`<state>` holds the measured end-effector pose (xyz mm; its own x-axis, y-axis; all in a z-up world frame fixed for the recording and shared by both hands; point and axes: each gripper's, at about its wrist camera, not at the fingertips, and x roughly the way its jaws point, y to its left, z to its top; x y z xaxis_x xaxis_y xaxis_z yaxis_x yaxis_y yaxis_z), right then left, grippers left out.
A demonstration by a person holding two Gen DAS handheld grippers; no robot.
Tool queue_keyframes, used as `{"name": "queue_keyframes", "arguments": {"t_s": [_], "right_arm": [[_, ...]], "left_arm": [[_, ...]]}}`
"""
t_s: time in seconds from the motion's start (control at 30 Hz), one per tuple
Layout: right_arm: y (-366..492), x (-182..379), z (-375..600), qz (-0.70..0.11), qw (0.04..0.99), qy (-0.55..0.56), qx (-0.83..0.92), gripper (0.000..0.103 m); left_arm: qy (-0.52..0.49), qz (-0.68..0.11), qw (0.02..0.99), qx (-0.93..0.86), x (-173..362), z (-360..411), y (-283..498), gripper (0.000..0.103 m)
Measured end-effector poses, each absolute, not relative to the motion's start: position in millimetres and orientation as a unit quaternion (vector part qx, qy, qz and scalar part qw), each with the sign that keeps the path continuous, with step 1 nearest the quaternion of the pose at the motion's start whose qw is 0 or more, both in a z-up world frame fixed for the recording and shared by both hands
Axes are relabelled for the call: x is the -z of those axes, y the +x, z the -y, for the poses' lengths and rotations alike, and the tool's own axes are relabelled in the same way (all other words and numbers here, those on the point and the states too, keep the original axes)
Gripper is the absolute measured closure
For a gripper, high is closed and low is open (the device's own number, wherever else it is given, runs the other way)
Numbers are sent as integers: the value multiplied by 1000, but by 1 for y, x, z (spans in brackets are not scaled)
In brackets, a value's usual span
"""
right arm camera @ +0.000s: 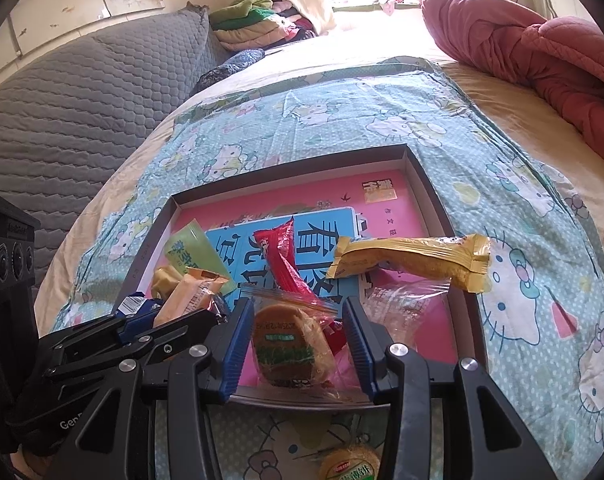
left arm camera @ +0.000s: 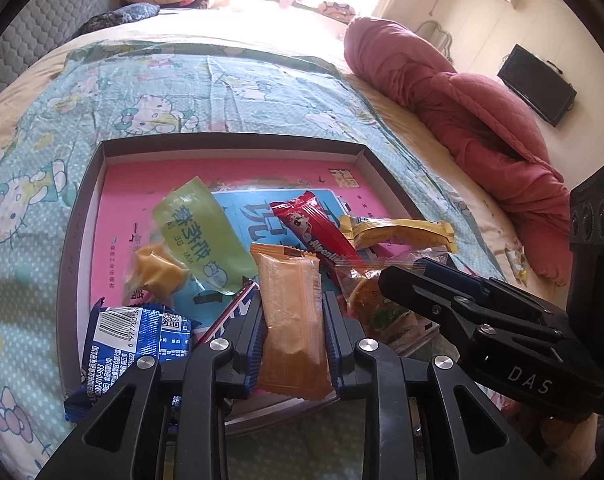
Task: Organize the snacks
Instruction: 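Open the left tool to drop the orange wafer bar while the right tool releases the bread bun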
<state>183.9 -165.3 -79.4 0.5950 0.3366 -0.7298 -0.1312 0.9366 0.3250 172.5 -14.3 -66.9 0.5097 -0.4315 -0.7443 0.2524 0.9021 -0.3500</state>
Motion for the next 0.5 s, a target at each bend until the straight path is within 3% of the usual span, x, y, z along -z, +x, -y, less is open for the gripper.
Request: {"name": "queue_keyframes", "arguments": {"t_s": [0.2, 0.5], "right_arm": [[183, 78, 166, -430, 884, 122, -133, 56], [177, 67, 169, -419, 889, 126, -139, 56]], "left_arm": [[-99, -455, 863, 197, 65, 13, 173, 74], [-104, -453, 863, 200, 52, 11, 169, 48]]}}
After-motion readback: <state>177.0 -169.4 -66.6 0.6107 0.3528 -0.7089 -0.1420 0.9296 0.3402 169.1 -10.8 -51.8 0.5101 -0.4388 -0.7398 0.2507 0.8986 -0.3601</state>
